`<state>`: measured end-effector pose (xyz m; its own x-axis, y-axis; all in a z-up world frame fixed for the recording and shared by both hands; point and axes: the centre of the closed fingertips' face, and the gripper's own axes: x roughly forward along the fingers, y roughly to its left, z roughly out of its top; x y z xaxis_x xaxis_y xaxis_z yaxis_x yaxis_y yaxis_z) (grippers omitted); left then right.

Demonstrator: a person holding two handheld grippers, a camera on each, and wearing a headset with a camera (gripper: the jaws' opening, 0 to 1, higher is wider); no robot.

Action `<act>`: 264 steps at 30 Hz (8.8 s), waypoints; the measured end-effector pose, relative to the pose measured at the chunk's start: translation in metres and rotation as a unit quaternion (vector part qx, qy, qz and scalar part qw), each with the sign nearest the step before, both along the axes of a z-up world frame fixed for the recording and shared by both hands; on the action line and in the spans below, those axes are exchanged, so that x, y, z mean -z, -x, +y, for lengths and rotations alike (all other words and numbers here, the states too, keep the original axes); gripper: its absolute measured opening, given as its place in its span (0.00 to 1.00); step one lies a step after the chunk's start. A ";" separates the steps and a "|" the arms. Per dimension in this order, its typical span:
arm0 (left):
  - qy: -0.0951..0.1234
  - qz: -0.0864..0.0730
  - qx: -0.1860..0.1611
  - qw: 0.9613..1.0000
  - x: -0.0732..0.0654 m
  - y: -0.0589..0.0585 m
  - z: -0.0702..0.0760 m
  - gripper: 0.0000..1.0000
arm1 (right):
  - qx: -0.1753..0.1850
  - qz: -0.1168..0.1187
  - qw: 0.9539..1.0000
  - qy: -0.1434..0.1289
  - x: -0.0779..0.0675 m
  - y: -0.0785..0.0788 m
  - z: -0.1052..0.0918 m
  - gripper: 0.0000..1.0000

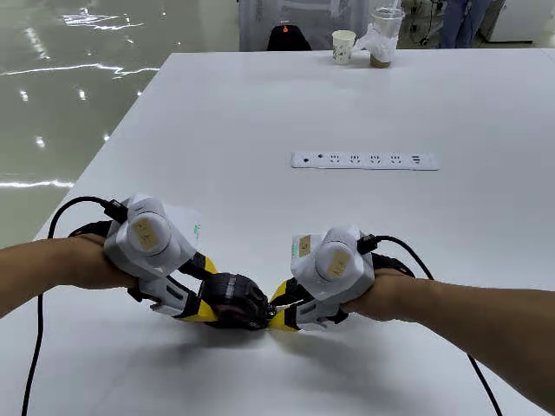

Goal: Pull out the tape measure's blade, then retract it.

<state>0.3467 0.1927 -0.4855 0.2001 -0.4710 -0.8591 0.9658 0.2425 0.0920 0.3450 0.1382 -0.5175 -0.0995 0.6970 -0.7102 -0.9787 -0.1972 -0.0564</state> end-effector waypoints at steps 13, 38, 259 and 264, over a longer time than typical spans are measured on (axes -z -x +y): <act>0.000 0.004 -0.002 1.000 0.000 0.000 0.000 0.24 | -0.014 -0.008 1.000 -0.004 -0.001 0.000 -0.001 0.09; -0.004 0.010 0.001 1.000 -0.001 0.001 0.000 0.24 | -0.017 -0.010 1.000 0.002 -0.001 -0.002 -0.013 0.09; -0.018 0.023 -0.091 0.995 -0.017 0.023 0.010 0.50 | 0.079 -0.025 0.991 0.102 -0.017 -0.017 -0.239 0.35; -0.008 0.019 -0.104 0.994 -0.019 0.029 0.008 0.52 | 0.088 -0.023 0.991 0.097 -0.020 -0.010 -0.239 0.40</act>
